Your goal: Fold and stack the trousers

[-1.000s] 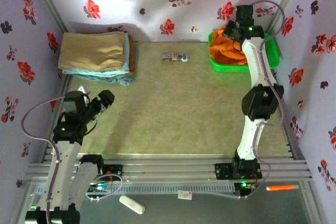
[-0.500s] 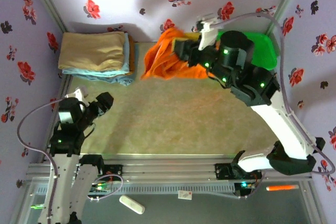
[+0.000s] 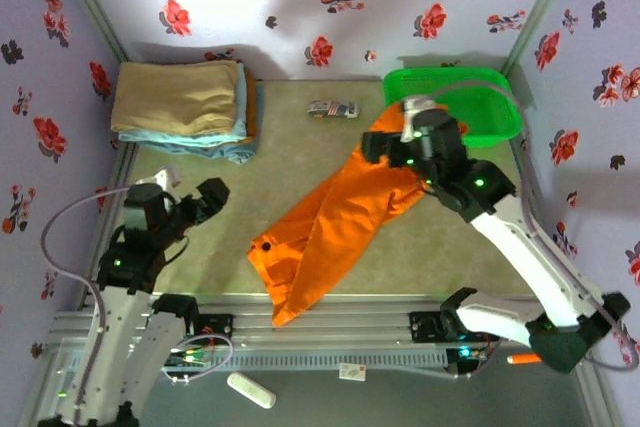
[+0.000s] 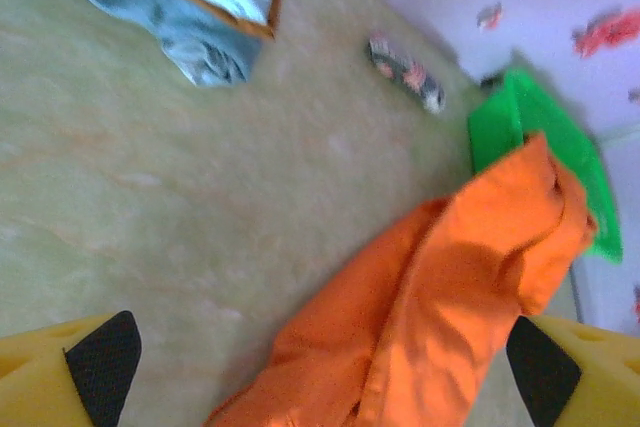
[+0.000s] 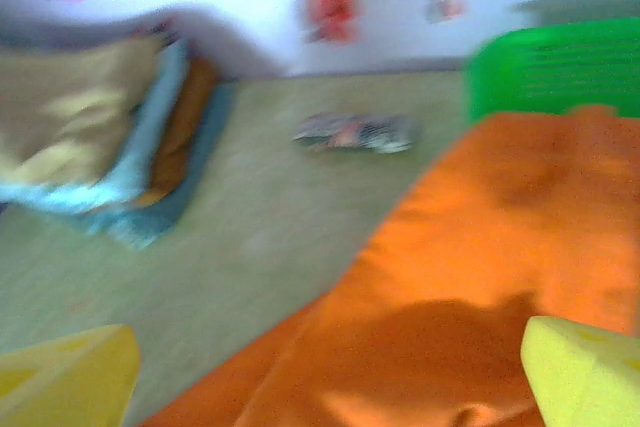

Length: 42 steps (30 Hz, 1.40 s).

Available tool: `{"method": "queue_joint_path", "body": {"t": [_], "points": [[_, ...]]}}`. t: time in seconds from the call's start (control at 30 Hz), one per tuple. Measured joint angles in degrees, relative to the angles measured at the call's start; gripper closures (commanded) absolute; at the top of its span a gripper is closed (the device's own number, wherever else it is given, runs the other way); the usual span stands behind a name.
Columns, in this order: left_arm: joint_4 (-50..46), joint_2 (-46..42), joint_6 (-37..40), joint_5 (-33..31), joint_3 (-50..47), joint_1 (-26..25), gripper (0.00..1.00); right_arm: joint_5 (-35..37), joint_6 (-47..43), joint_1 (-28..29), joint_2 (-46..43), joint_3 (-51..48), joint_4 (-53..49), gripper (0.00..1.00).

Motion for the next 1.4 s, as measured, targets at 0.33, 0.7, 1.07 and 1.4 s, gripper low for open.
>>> {"method": "queue_joint_path", "body": {"t": [0.33, 0.7, 1.07, 1.4], "points": [[0.9, 33.9, 4.3, -25.0, 8.2, -42.1, 0.00, -9.0, 10.3, -27.7, 17.7, -11.6, 7.5, 0.01], [13.4, 57.9, 3.7, -31.8, 6.0, -43.7, 0.29, -20.9, 12.3, -32.2, 34.5, -4.4, 13.3, 0.29], [20.6, 60.6, 4.3, -32.7, 6.5, -43.8, 1.00, -28.0, 13.4, -32.6, 38.4, -1.1, 16.1, 1.00], [10.0, 52.6, 7.6, -36.4, 10.0, -43.6, 1.00, -29.8, 13.8, -32.6, 26.6, 2.2, 15.5, 1.00]]}}
